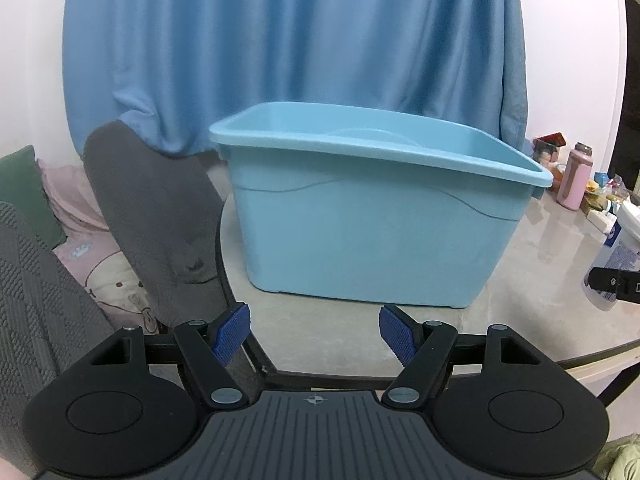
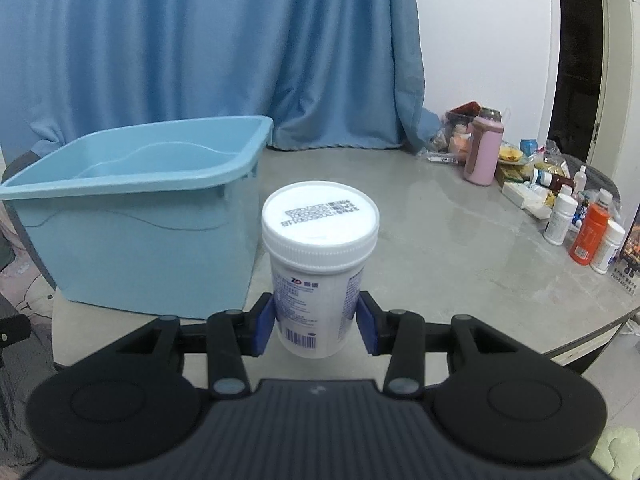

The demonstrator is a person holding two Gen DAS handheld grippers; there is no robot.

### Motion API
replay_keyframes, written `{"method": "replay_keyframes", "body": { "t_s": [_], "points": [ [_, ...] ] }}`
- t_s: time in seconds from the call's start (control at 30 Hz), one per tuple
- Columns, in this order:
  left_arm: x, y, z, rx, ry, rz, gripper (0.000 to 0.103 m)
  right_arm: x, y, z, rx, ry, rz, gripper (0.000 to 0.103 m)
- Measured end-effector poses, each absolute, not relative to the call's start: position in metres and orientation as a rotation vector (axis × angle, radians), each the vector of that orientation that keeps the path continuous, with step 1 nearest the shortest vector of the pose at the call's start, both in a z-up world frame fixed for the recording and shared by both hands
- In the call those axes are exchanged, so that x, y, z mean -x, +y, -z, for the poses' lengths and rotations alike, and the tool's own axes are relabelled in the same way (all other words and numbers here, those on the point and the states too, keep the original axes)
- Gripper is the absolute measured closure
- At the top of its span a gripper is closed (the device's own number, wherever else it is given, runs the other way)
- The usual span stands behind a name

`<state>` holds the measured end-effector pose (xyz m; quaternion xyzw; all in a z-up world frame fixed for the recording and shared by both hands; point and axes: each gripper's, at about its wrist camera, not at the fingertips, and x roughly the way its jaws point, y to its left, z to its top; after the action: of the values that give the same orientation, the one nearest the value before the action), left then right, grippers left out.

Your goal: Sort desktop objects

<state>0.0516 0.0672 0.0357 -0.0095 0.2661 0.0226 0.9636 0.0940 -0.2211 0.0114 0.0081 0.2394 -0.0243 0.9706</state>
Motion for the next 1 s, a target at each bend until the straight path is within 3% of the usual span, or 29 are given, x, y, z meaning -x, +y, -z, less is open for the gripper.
{"method": "replay_keyframes", "body": {
  "t_s": [1.0],
  "points": [
    [-0.045, 0.085, -0.072, 0.018, 0.496, -0.014, 0.029, -0.09, -0.194, -0.076, -0.024, 0.412, 0.025, 0.059]
  ]
}}
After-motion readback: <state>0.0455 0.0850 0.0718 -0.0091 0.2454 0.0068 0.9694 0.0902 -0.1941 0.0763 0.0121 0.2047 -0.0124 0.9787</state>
